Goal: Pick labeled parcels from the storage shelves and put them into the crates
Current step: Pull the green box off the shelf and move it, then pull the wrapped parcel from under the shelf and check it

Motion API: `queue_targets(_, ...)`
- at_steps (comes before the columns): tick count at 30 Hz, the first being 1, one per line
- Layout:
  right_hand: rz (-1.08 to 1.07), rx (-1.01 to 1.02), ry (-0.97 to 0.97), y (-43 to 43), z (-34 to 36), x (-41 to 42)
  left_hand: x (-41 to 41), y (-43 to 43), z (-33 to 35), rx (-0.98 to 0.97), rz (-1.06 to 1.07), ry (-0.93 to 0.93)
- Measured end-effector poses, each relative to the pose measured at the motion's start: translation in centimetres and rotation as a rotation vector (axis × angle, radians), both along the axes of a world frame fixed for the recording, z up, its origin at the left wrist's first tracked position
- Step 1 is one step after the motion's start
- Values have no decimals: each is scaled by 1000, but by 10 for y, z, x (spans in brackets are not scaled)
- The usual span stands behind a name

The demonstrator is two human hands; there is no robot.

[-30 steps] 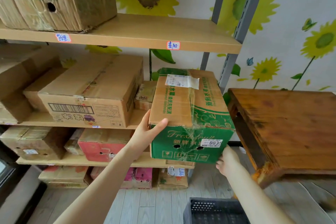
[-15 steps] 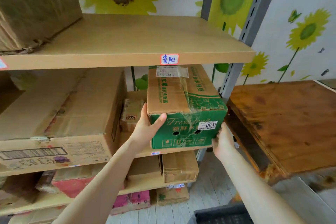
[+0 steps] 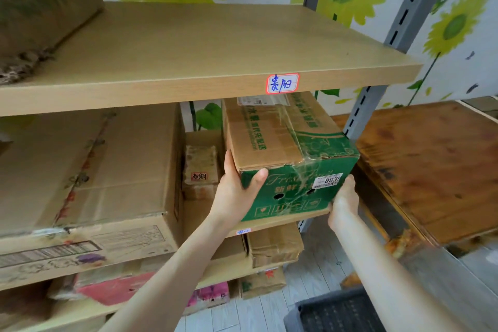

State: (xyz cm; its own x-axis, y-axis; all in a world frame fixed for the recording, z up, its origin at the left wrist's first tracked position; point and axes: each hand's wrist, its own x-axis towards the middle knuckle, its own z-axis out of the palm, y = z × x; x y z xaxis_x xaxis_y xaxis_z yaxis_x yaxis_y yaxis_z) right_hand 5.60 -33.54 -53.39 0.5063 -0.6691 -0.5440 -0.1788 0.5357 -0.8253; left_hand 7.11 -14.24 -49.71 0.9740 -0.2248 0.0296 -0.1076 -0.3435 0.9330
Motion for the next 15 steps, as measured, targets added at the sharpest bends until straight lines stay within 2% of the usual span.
queue_targets(6,30,3,7,0,3,-11,-12,5,-5,17,-9,23)
queue_targets(10,-8,9,19,7,2,-22,-17,17,-13,-17,-18,122)
queue_targets(13,-23,77,62,26,-12,-39,-26,30,-15,211,-1,105)
queue_targets(15,87,168,88,47,-31,-52,-22,41,-4,374,8,12)
